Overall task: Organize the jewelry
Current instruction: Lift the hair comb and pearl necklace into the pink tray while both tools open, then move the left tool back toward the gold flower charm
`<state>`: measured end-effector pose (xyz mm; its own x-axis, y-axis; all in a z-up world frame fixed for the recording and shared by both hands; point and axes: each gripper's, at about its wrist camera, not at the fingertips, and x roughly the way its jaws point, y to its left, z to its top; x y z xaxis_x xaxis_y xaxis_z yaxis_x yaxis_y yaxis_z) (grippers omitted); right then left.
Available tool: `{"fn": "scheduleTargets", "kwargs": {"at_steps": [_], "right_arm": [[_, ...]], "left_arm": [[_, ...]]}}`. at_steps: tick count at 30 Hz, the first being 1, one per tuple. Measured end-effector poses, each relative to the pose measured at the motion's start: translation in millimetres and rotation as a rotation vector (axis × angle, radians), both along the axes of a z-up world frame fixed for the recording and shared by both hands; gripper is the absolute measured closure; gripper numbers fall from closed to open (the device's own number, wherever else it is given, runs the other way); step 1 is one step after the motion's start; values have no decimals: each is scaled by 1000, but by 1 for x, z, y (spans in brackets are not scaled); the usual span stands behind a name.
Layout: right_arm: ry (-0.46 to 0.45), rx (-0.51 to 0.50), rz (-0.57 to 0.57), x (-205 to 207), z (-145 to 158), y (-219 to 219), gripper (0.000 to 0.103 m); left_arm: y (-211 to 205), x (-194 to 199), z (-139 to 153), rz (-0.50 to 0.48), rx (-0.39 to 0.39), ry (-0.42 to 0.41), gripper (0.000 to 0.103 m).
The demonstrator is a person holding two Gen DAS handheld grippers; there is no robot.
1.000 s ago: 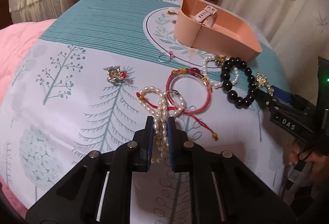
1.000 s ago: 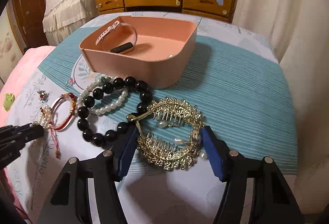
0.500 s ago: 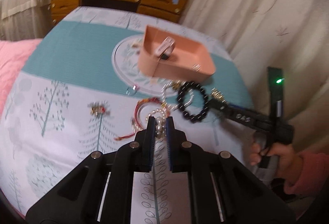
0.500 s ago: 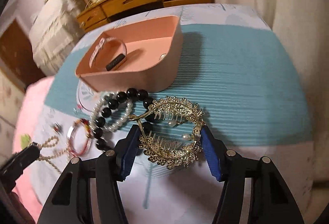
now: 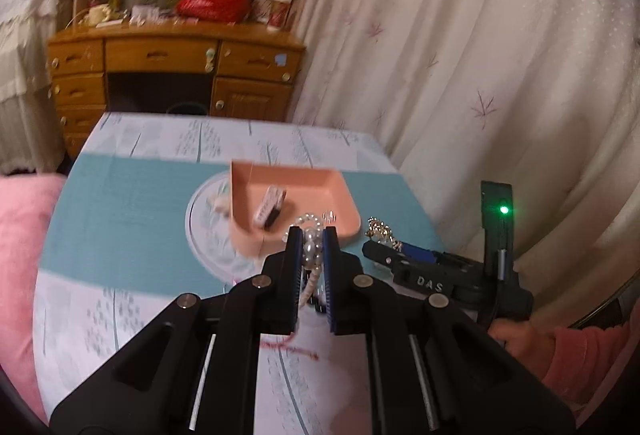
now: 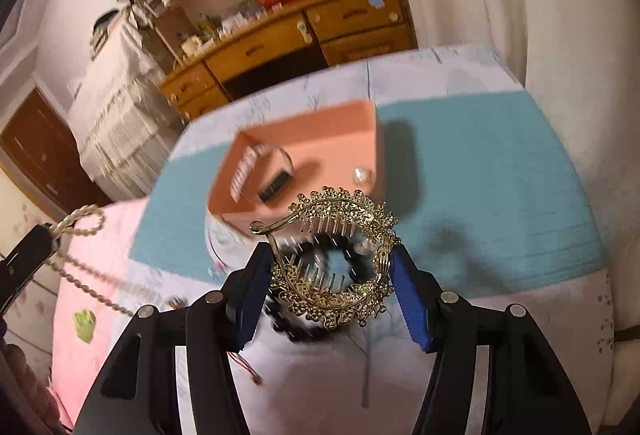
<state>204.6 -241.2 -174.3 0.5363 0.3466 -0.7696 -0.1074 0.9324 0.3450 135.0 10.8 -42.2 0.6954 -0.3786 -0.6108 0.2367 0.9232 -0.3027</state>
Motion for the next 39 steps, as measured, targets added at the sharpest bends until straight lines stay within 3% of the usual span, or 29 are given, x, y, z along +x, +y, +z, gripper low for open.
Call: {"fn": "scheduleTargets", "kwargs": {"at_steps": [10, 16, 22, 23, 24, 27, 28, 39], "right_arm": [[-61, 114, -58, 36, 24, 17, 44], [-103, 143, -115, 60, 27, 22, 43], [-79, 143, -134, 74, 16, 23, 42], [-62, 139, -131, 78, 12, 23, 36], [-41, 132, -133, 81, 9, 22, 22], [-32, 129, -157, 84, 2, 17, 19], [-35, 132, -162, 83, 1, 15, 19], [46, 140, -178, 69, -20, 10, 19]], "left_arm": [[-11, 87, 17, -90, 23, -39, 95], [-19, 127, 0, -132, 50, -17, 95], [-28, 152, -18, -131, 70, 22, 94], [-29, 155, -20, -124, 79, 35, 93], [-29, 158, -24, -111, 91, 51, 88], [-25, 162, -31, -79, 101, 68, 61], [-22, 160, -32, -72, 100, 66, 56], [16, 146, -60, 48, 146, 174, 55]]}}
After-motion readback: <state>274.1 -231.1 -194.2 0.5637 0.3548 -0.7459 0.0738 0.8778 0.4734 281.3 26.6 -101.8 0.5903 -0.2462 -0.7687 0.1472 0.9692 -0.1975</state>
